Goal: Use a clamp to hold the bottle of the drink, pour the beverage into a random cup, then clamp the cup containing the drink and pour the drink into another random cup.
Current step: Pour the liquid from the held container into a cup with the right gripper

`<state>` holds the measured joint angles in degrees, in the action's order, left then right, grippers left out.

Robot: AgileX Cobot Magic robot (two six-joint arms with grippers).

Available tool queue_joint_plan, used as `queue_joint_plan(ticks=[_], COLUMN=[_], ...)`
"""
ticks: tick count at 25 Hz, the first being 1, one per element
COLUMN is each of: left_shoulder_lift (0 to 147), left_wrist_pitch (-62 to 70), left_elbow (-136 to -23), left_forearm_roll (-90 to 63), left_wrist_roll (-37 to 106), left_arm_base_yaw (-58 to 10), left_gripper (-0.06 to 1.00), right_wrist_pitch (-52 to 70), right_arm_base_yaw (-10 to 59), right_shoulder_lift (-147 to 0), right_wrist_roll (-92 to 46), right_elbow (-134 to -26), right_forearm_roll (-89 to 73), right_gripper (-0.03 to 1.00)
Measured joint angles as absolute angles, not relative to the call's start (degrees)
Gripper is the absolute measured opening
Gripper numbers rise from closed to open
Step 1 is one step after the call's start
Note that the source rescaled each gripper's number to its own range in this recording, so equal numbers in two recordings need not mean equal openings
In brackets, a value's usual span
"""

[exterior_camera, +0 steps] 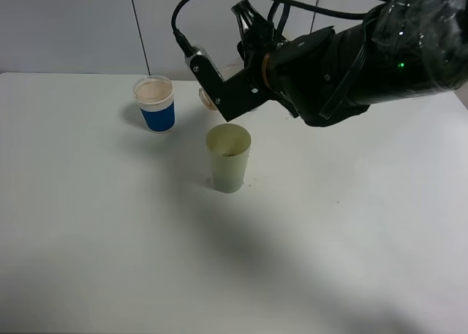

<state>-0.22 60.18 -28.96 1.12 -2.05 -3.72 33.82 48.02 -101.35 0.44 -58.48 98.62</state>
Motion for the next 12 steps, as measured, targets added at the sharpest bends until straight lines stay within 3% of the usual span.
queue_joint_plan(ticks=[12], left_shoulder_lift=[-0.22], left_wrist_pitch=[60.18], left_elbow=[-28.96], left_forearm_roll=[1.12], left_wrist_roll=[-2.05], left_arm_base_yaw=[-3.72], left_gripper=[1.0], right_wrist_pitch=[35.47], right_arm_base_yaw=[48.02], right_shoulder_lift=[-101.35], right_wrist_roll=[21.41], right_elbow=[-58.48], right_forearm_roll=[84.19], right_gripper=[0.0])
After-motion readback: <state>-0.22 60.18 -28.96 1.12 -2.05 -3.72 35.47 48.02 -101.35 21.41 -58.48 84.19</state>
